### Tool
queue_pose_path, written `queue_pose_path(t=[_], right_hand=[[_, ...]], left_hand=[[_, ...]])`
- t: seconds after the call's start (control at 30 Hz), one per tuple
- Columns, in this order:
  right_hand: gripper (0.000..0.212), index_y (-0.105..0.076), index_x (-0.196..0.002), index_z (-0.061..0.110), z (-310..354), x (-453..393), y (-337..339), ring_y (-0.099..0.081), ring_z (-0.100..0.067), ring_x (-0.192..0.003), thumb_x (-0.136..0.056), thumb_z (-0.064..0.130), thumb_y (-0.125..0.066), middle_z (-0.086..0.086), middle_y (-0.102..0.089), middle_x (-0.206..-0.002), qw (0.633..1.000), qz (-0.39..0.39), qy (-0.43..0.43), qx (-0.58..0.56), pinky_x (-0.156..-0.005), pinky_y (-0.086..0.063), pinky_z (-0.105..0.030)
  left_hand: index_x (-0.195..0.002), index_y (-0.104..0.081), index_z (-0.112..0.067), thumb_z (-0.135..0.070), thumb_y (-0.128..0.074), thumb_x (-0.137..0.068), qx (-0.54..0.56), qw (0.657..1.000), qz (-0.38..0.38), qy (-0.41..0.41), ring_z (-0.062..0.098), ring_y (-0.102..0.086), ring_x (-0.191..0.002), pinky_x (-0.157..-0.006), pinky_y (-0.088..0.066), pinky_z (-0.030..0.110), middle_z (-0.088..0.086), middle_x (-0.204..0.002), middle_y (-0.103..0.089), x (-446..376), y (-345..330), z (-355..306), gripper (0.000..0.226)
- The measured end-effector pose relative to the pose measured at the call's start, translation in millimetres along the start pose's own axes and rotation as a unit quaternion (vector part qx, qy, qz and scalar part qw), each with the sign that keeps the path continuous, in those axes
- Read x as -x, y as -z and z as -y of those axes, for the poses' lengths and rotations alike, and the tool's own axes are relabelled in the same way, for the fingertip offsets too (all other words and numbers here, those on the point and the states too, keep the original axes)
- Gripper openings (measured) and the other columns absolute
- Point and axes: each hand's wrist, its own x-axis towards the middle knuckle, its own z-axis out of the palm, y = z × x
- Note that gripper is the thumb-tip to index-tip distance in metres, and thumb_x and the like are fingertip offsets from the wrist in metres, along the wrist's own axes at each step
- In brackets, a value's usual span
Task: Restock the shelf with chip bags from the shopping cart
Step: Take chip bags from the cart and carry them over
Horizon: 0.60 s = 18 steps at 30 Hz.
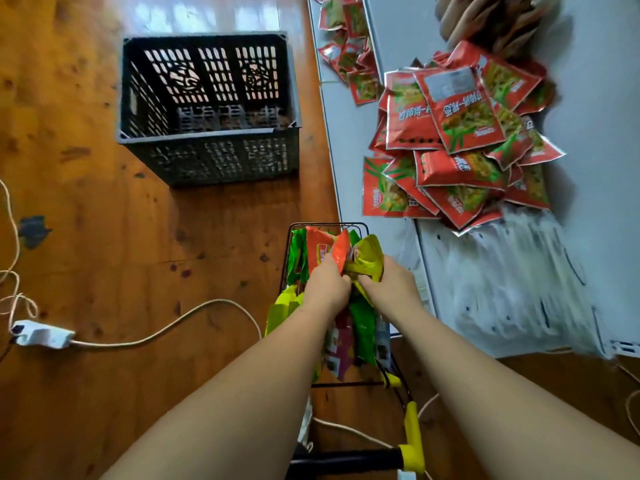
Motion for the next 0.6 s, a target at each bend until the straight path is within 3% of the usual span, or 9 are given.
queue_pose_path(t=[0.2, 0.3, 0.4, 0.47, 0.53, 0.6], right_hand=[[0.052, -0.043, -0.135, 0.019, 27.1, 54.2, 51.4, -0.057, -0.024, -0.086, -0.087, 0.031, -0.059, -0.009, -0.065, -0.107, 0.995, -0.006, 0.015, -0.094, -0.070, -0.043, -0.029], [0.034, -0.056, -0.116, 0.020, 29.7, 93.7, 82.9, -0.061, -0.019, -0.082, -0.085, 0.033, -0.059, -0.005, -0.064, -0.100, 0.979, 0.022, -0.019, -0.202, -0.071, -0.054, -0.030], [0.017, -0.061, -0.095, 0.015, 15.1, 144.0, 118.2, -0.068, -0.024, -0.087, -0.083, 0.028, -0.060, -0.013, -0.066, -0.104, 0.941, 0.063, -0.072, -0.323, -0.068, -0.062, -0.037], [0.010, -0.060, -0.086, 0.013, -4.0, 184.0, 145.1, -0.068, -0.024, -0.086, -0.085, 0.023, -0.062, -0.016, -0.066, -0.102, 0.926, 0.081, -0.081, -0.361, -0.066, -0.061, -0.036], [0.016, -0.060, -0.089, 0.010, -34.0, 227.5, 171.1, -0.067, -0.025, -0.089, -0.085, 0.024, -0.067, -0.018, -0.066, -0.106, 0.910, 0.098, -0.083, -0.394, -0.066, -0.059, -0.034], [0.034, -0.063, -0.102, 0.009, -69.5, 276.7, 198.1, -0.067, -0.026, -0.096, -0.086, 0.038, -0.067, -0.016, -0.067, -0.112, 0.895, 0.112, -0.087, -0.423, -0.074, -0.059, -0.036]], left_hand=[[-0.125, -0.045, -0.019, -0.017, -0.052, -0.096, 0.072, 0.994, -0.066, -0.038, 0.028, -0.064, -0.096, -0.085, -0.056, 0.042, 0.002, -0.106, -0.062, 73.6, 62.6, -26.8, 0.030], [-0.117, -0.052, -0.026, -0.022, -0.061, -0.090, 0.084, 0.991, -0.054, -0.093, 0.017, -0.066, -0.091, -0.083, -0.058, 0.040, -0.005, -0.106, -0.066, 131.8, 83.2, -44.8, 0.028], [-0.133, -0.046, -0.031, -0.034, -0.074, -0.080, 0.060, 0.986, 0.028, -0.150, 0.011, -0.065, -0.102, -0.091, -0.056, 0.034, -0.008, -0.120, -0.063, 203.2, 87.2, -62.9, 0.060], [-0.144, -0.035, -0.029, -0.041, -0.077, -0.071, -0.063, 0.977, 0.038, -0.200, 0.015, -0.055, -0.120, -0.104, -0.048, 0.036, -0.005, -0.136, -0.053, 244.8, 76.2, -74.8, 0.085], [-0.148, -0.030, -0.029, -0.053, -0.076, -0.067, -0.173, 0.955, 0.001, -0.241, 0.020, -0.045, -0.129, -0.108, -0.040, 0.040, -0.003, -0.141, -0.046, 292.2, 58.1, -91.0, 0.097], [-0.144, -0.038, -0.033, -0.065, -0.074, -0.061, -0.178, 0.945, -0.028, -0.272, 0.024, -0.047, -0.123, -0.103, -0.042, 0.040, -0.001, -0.133, -0.050, 343.9, 35.3, -107.2, 0.096]])
